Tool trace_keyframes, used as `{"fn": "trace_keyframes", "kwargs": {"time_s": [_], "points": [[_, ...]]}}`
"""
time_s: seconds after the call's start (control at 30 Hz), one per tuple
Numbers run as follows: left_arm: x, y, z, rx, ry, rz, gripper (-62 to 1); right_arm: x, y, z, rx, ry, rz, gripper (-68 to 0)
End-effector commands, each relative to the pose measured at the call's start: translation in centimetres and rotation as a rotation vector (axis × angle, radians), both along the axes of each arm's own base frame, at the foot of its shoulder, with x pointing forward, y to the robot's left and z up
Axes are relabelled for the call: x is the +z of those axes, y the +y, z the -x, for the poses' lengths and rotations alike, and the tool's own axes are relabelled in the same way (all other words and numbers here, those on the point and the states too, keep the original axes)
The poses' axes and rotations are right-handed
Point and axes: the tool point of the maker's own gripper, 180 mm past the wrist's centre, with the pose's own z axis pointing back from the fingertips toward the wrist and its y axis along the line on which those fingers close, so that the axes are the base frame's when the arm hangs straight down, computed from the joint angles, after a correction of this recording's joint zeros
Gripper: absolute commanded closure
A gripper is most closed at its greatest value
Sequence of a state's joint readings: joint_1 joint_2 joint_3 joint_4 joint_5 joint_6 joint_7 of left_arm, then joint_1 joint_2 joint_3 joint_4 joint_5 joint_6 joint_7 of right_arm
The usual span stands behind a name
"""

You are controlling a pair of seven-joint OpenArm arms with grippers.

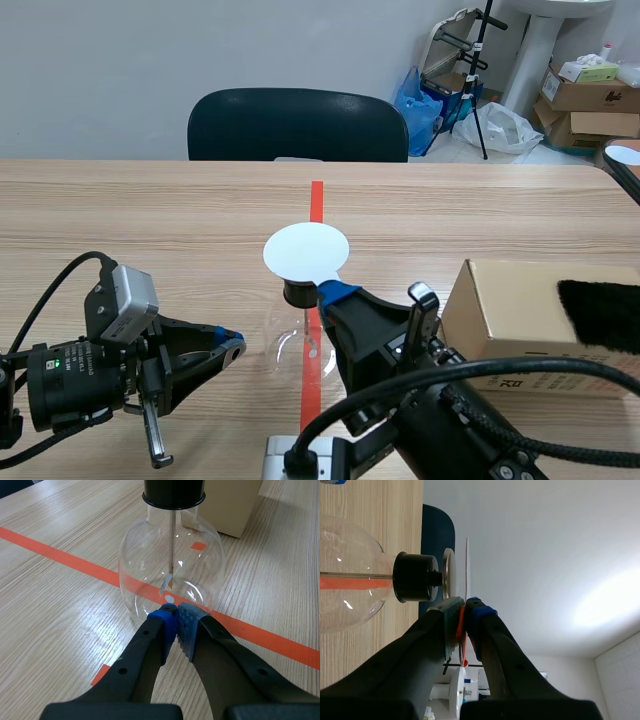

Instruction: Do the electroscope experiment

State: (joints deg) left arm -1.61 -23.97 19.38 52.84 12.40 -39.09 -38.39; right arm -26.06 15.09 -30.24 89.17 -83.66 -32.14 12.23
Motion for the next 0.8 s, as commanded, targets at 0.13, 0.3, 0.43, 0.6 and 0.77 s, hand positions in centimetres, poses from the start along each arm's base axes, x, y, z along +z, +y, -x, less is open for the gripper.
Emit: {"fn": "trace_keyframes", "kwargs": {"time_s": [0.13, 0.3, 0.43, 0.6, 0.77], "points": [[0.7, -0.15, -0.39, 0.005, -0.017, 0.024, -3.0, 1.15, -0.06, -0.42, 0.008, -0.043, -0.006, -1.0], [0.7, -0.15, -0.39, 0.005, -0.017, 0.024, -3.0, 1.15, -0.06, -0.42, 0.008, -0.043, -0.006, -1.0], [0.7, -0.15, -0.39, 0.005, -0.017, 0.024, -3.0, 1.15, -0.06, -0.42, 0.008, -0.043, -0.006, -1.0], [0.7, -0.15, -0.39, 0.005, -0.017, 0.024, -2.9, 1.15, -0.07, -0.43, 0.007, -0.043, -0.006, -1.0], [0.7, -0.15, -0.39, 0.005, -0.017, 0.024, -3.0, 1.18, -0.44, -0.73, -0.02, -0.044, -0.008, -1.0]]}}
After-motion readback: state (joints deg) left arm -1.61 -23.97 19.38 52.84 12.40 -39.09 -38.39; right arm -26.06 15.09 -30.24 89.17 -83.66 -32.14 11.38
